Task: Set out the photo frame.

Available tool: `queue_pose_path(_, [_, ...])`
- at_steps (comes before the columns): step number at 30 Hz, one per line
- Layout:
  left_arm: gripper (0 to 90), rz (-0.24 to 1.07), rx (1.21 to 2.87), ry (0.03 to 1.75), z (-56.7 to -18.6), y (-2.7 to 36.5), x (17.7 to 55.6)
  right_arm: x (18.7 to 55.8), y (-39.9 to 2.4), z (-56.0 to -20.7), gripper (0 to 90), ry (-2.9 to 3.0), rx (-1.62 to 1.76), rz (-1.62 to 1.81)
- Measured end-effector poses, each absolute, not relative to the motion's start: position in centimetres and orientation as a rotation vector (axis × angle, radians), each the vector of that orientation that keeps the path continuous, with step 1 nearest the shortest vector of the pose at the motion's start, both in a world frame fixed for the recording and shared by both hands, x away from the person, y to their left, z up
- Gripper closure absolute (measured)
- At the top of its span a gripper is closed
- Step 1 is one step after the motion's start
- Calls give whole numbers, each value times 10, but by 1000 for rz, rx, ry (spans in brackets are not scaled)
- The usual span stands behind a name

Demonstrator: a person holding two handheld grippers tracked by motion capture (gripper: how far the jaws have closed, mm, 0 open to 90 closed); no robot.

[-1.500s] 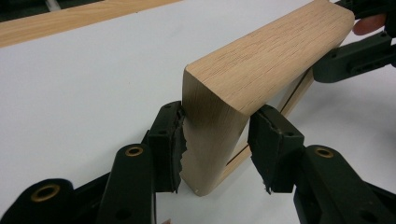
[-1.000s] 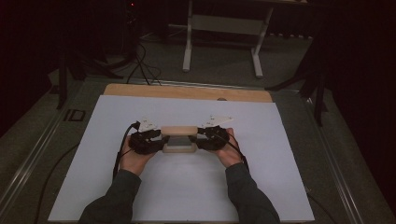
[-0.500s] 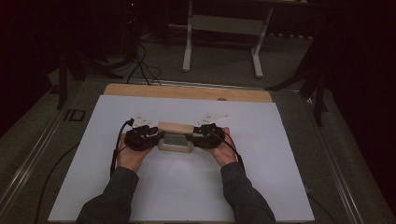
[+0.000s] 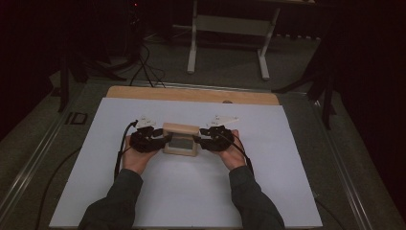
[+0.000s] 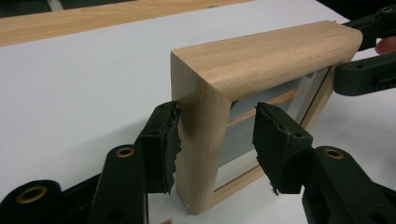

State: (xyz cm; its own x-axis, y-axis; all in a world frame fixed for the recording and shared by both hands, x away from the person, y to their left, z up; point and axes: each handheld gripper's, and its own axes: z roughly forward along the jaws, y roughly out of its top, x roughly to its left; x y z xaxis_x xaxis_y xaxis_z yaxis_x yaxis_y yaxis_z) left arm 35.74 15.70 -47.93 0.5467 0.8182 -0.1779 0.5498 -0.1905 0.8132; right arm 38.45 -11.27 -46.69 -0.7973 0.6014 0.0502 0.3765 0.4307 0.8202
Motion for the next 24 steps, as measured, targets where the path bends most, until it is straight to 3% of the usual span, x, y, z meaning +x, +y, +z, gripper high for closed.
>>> queue_pose_path(6, [508, 357, 1874, 1133, -482, 156, 360, 386, -114, -467, 603, 2428, 857, 1289])
queue_pose_path(24, [520, 357, 1904, 1138, -482, 148, 358, 397, -117, -466, 603, 2415, 901, 1277])
